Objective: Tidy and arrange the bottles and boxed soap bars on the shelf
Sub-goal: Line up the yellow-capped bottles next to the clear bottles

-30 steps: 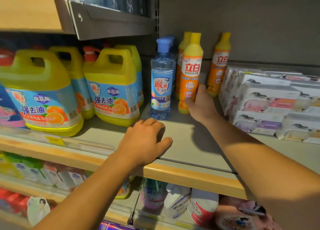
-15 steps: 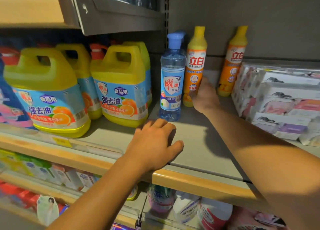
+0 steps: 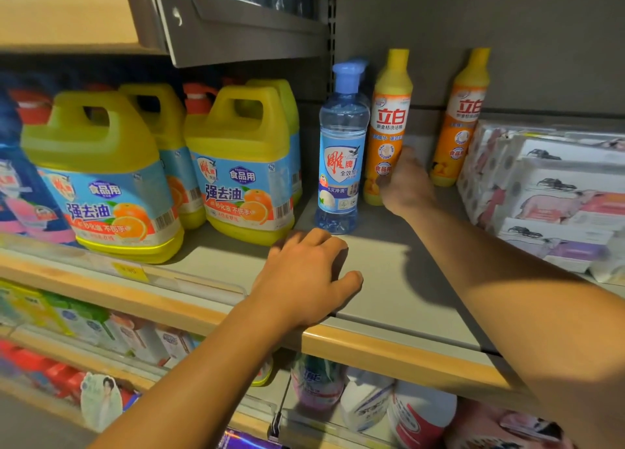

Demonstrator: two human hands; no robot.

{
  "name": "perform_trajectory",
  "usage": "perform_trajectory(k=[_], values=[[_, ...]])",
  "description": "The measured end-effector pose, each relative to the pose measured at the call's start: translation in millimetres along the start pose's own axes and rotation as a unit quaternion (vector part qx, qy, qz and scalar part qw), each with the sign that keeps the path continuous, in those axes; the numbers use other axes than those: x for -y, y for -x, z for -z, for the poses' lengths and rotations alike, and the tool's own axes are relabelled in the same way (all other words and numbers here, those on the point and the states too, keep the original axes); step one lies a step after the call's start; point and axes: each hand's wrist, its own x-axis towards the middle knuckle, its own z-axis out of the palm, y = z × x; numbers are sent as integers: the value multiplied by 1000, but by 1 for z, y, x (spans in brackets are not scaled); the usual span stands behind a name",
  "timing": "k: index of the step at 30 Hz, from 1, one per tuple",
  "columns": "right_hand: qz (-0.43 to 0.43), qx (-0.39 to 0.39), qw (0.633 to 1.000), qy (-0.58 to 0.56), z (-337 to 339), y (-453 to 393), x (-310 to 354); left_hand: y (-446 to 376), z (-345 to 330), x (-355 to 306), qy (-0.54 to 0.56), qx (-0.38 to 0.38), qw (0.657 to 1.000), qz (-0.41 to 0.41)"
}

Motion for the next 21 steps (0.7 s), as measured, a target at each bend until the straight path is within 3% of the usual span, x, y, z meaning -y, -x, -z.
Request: perform_trajectory(k=[9,16,21], values=[[-12,28,999,-36,24,6,3,-1,6,-2,15,-12,1000,2],[72,-23,997,-32,94,6,14,-27,10,-40,87,-38,993,-69],[72,-61,995,-14,140,-19,16,-68,1,-76,119,-32,985,-119]])
